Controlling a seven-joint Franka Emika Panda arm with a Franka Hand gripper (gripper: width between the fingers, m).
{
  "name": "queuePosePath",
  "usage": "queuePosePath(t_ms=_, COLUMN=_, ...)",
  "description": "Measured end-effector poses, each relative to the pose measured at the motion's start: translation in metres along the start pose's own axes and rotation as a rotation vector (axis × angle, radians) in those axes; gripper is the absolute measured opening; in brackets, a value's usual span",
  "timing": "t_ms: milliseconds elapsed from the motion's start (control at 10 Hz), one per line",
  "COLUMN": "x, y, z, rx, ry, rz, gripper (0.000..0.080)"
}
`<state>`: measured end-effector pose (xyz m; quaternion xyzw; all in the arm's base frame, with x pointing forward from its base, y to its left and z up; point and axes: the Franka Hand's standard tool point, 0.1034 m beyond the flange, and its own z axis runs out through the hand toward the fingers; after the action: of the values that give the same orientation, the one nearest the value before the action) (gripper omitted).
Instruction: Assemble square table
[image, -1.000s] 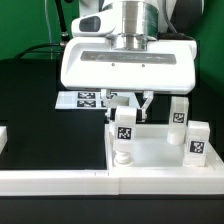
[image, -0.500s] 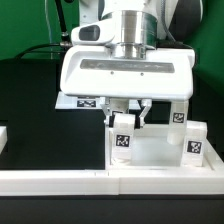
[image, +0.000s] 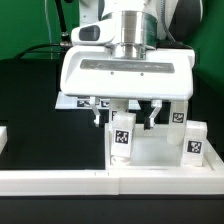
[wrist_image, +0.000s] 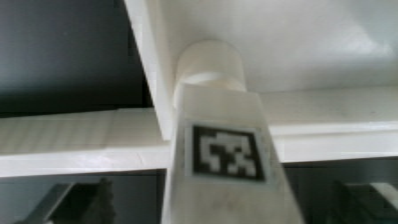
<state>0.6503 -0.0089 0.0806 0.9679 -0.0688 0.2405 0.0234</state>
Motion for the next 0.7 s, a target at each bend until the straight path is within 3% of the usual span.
queuePosePath(t_ms=100, x=0.0, y=0.0, z=0.0, rx=0.0, ry=0.0, rz=0.0, gripper=0.0632)
queuePosePath(t_ms=600, x=-0.0012, y=-0.0004, z=0.0001, rx=0.002, ry=-0.013, rz=0.008, gripper=0.0649)
queuePosePath(t_ms=700, x=-0.0011, y=-0.0036, z=-0.0044, rx=0.015, ry=-0.071, rz=0.039, gripper=0.0649)
